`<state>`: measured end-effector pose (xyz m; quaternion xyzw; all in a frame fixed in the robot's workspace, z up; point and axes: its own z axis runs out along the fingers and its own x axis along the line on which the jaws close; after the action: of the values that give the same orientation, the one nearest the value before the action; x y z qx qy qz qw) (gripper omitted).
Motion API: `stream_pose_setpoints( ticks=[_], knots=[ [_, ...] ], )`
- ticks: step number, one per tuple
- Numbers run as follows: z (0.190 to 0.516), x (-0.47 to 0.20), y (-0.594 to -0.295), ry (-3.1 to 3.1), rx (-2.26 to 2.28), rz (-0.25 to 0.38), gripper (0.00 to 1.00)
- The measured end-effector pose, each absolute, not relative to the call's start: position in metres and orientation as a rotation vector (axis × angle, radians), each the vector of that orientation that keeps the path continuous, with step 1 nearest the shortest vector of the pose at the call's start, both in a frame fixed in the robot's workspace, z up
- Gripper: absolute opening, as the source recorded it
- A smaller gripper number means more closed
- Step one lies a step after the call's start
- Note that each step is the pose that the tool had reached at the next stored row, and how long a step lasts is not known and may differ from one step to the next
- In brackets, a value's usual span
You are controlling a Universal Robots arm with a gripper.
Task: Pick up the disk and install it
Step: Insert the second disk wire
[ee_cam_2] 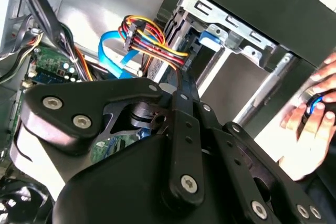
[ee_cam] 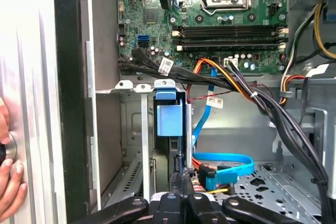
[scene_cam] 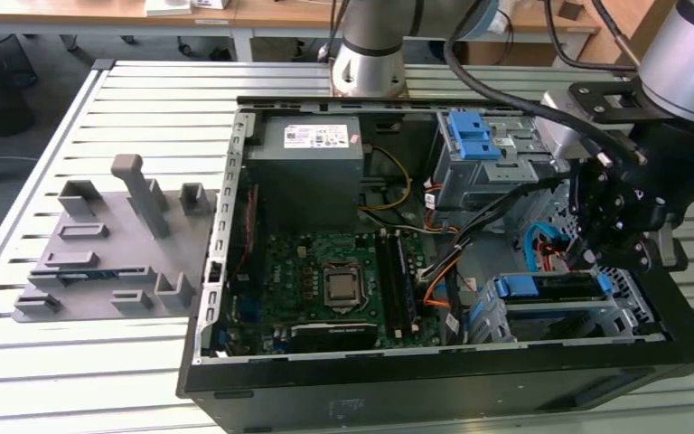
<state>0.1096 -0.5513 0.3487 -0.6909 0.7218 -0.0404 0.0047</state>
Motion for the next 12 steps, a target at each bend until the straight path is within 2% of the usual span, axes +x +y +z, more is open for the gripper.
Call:
stream_pose_setpoints(
  ticks=[12],
  knots=[
    [0.363,0.102,-0.551,2.279,-2.184,-0.088,0.11]
  ],
)
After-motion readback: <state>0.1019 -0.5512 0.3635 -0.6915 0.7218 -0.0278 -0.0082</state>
